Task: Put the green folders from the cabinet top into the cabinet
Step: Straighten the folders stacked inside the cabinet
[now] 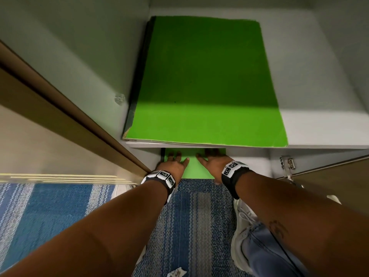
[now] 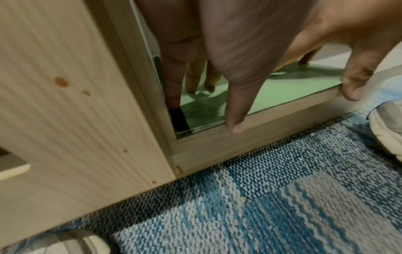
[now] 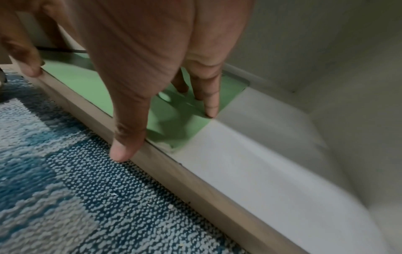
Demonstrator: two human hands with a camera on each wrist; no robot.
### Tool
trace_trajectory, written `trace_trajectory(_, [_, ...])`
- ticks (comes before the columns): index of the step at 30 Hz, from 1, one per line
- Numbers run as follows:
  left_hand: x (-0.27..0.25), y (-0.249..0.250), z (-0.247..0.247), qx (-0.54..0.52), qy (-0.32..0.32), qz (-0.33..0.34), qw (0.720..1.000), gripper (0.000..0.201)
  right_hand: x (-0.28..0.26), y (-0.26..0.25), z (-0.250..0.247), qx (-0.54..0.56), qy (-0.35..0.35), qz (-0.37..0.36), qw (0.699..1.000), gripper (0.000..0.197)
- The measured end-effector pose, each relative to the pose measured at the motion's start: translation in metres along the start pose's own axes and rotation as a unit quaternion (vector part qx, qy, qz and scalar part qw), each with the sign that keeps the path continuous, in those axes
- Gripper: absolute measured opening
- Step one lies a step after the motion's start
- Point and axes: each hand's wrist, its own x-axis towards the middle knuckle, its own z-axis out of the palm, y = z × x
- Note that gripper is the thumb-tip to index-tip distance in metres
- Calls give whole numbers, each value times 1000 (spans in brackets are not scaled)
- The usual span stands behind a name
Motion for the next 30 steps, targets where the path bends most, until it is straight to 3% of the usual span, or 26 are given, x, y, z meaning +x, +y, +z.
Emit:
trace_trajectory(2, [-2, 1, -1, 5, 3, 1, 1000, 98, 0, 1, -1, 3, -11, 1, 1000, 122])
trace_trajectory(8, [-3, -2, 0, -1, 0, -5, 1000, 107, -8, 0, -1, 31, 14, 13, 999, 119])
trace_trajectory(14, [-38, 4, -9, -3, 99, 18, 995, 99, -49, -22, -25, 28, 111, 10, 993, 71])
trace_trajectory(17, [-72, 11, -25, -16, 138, 31, 990, 95, -80, -35, -45, 39, 127, -7, 991, 58])
trace_trajectory(26, [-212, 24, -92, -53, 274, 48, 959, 79, -195, -76, -124, 71, 209, -18, 975, 57])
trace_trajectory(30, [-277, 27, -121, -53, 325, 49, 943, 67, -256, -89, -170, 56, 265, -41, 962, 47])
